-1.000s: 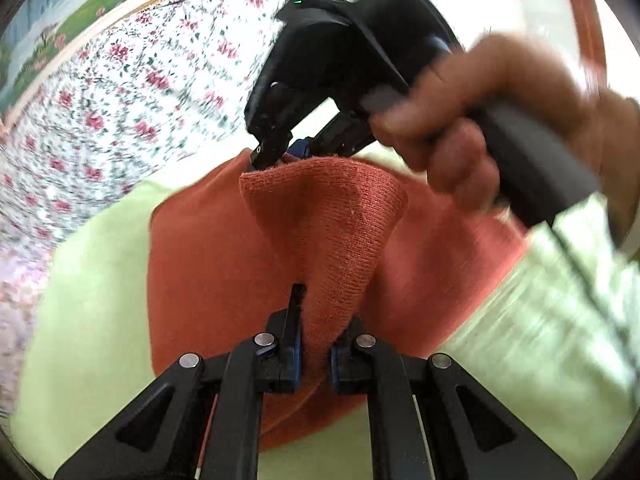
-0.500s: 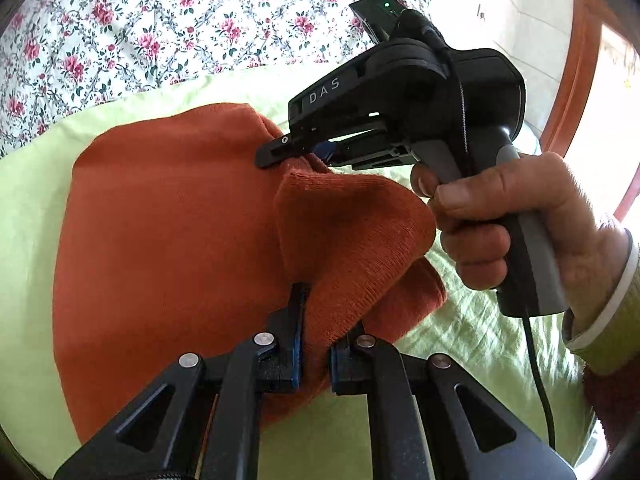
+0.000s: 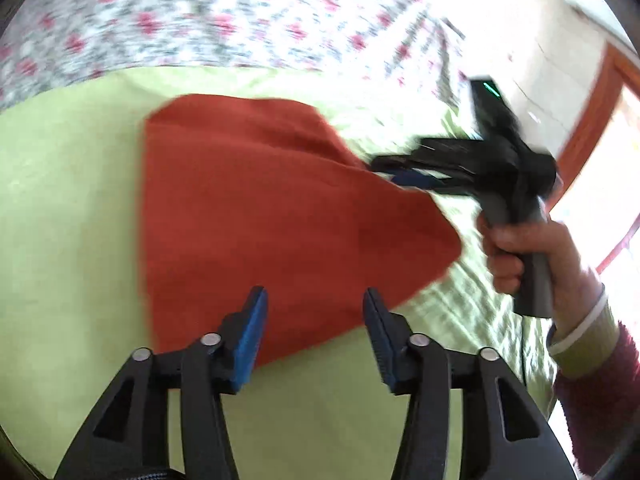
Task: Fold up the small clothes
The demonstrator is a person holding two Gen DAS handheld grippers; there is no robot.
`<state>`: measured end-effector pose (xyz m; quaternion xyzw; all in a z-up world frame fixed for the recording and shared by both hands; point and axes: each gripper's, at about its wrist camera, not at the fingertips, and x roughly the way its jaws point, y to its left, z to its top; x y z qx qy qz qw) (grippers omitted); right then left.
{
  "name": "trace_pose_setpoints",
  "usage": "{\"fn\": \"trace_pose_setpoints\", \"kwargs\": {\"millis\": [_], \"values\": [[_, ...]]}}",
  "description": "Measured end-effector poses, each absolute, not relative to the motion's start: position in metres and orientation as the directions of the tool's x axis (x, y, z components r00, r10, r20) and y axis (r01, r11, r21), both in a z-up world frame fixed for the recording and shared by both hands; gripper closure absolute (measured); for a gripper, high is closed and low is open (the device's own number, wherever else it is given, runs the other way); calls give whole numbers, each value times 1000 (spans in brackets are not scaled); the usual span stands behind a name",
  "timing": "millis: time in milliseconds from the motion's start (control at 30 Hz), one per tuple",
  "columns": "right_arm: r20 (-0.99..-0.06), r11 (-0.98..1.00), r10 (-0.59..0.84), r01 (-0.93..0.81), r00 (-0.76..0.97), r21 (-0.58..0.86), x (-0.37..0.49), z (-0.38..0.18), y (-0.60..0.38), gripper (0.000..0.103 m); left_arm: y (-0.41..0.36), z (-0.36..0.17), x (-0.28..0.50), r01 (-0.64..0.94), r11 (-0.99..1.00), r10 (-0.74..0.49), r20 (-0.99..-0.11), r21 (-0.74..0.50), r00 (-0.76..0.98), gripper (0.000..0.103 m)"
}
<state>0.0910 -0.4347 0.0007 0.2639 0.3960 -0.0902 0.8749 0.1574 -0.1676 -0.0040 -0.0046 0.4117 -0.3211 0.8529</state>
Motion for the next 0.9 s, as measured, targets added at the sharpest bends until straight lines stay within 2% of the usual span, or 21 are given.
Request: {"fn": "trace_pose_setpoints", "kwargs": {"millis": [33, 100, 367, 467, 500, 533, 600, 633, 767, 900], "values": [[-730, 837, 62, 363, 680, 409, 86, 3, -437, 48, -156, -2, 165, 516, 807, -547, -696, -288, 466, 39], [-706, 818, 103, 344, 701, 461, 80, 3, -441, 35, -133, -2, 186, 452, 827, -541, -693, -335, 475, 35], [-713, 783, 201, 327, 671, 529, 99, -20, -442, 35, -109, -49, 262, 299, 795, -605, -725, -527, 331, 31], [-711, 778, 237, 309, 662, 547, 110, -27, -439, 36, -117, -63, 278, 286, 767, -641, -701, -574, 313, 31], [-711, 778, 246, 303, 659, 550, 113, -29, -437, 48, -121, -63, 284, 301, 756, -654, -690, -581, 311, 37], [-714, 781, 251, 299, 654, 548, 115, -30, -436, 56, -124, -65, 287, 309, 746, -665, -684, -590, 301, 61], [-715, 769, 275, 300, 642, 565, 117, -34, -435, 72, -125, -70, 288, 295, 735, -678, -676, -611, 289, 73], [-710, 766, 279, 296, 647, 570, 116, -34, -433, 74, -124, -67, 284, 304, 734, -679, -667, -608, 305, 77], [-705, 789, 239, 290, 668, 542, 108, -19, -414, 79, -111, -43, 259, 341, 739, -673, -648, -581, 357, 80], [-675, 799, 274, 230, 685, 557, 98, -6, -379, 79, -77, -15, 220, 373, 756, -655, -638, -538, 406, 81]]}}
